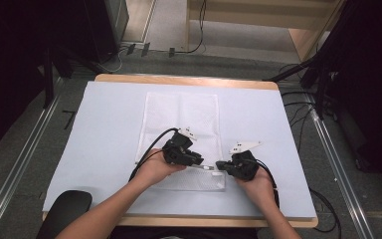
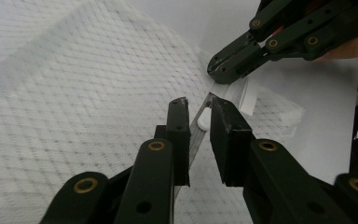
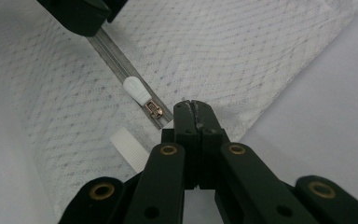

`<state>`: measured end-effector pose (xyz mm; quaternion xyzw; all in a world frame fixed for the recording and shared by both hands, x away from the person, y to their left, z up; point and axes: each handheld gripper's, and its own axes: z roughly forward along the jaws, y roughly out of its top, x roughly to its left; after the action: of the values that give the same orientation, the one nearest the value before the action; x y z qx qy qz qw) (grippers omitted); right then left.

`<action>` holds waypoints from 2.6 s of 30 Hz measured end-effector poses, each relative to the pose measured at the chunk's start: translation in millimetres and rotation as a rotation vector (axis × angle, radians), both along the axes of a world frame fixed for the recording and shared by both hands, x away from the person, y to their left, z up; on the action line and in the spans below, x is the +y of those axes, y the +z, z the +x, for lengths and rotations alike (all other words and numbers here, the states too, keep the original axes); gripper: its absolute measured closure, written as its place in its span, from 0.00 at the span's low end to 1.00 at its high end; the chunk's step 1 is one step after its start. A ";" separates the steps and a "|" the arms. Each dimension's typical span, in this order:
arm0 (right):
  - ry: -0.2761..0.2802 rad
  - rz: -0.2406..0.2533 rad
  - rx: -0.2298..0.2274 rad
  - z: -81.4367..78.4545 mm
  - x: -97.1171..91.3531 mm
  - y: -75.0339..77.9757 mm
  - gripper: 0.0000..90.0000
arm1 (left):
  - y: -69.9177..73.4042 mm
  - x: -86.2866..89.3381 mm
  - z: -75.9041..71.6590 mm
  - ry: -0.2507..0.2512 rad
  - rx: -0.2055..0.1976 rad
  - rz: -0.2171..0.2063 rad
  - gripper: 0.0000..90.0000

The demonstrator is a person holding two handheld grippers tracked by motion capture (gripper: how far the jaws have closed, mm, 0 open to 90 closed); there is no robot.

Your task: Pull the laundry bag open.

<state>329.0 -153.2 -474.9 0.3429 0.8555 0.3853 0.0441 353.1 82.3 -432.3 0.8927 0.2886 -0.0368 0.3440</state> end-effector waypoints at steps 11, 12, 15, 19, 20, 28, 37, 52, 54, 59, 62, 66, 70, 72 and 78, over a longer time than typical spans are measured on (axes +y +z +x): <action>0.007 -0.005 -0.009 -0.7 0.4 0.1 1.00 | -18.0 -15.5 -0.1 -0.013 0.033 0.011 0.91; 0.007 -0.006 -0.009 -0.7 0.4 0.1 1.00 | -20.3 -16.9 -0.1 -0.008 0.038 0.012 0.91; 0.006 -0.008 -0.011 -1.0 0.6 0.3 1.00 | -23.3 -18.3 0.4 -0.014 0.054 0.014 0.91; 0.010 -0.013 -0.018 -1.2 1.1 0.4 1.00 | -25.9 -20.0 -0.6 -0.017 0.070 0.003 0.91; 0.011 -0.013 -0.019 -1.1 1.1 0.3 1.00 | -27.7 -21.2 -1.4 -0.017 0.080 -0.008 0.91; 0.013 -0.021 -0.018 -1.5 1.6 1.0 1.00 | -31.2 -22.4 -1.7 -0.013 0.091 -0.015 0.96; 0.008 -0.024 -0.022 -2.2 3.0 1.5 1.00 | -31.6 -21.4 1.9 -0.013 0.111 -0.021 0.97; 0.046 -0.053 -0.068 -3.7 4.5 0.9 1.00 | -28.8 -13.7 9.5 -0.026 0.177 -0.022 0.98; 0.041 -0.049 -0.065 -3.0 3.9 0.7 1.00 | -27.2 -9.5 11.0 -0.017 0.187 -0.024 0.98; 0.041 -0.039 -0.057 -2.7 2.8 0.2 1.00 | -24.8 -4.7 11.3 -0.027 0.189 -0.022 0.98; 0.043 -0.027 -0.053 -2.3 1.8 -0.6 1.00 | -24.6 -3.3 10.7 -0.027 0.188 -0.017 0.98; 0.045 -0.020 -0.050 -1.8 0.5 -1.2 1.00 | -22.4 1.9 11.7 -0.024 0.197 -0.014 0.98; 0.048 -0.017 -0.047 -1.4 0.0 -1.3 1.00 | -21.2 5.9 10.1 -0.024 0.194 -0.018 0.98; 0.050 -0.014 -0.045 -0.9 -0.3 -1.3 1.00 | -20.0 8.1 9.2 -0.023 0.190 -0.012 0.98; 0.052 -0.013 -0.038 0.3 -0.5 -1.2 1.00 | -18.1 17.4 9.8 -0.006 0.199 -0.012 0.98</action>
<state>329.3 -153.7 -476.1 0.3130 0.8656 0.3874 0.0526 362.9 99.7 -450.4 0.8833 0.3187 -0.1281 0.3190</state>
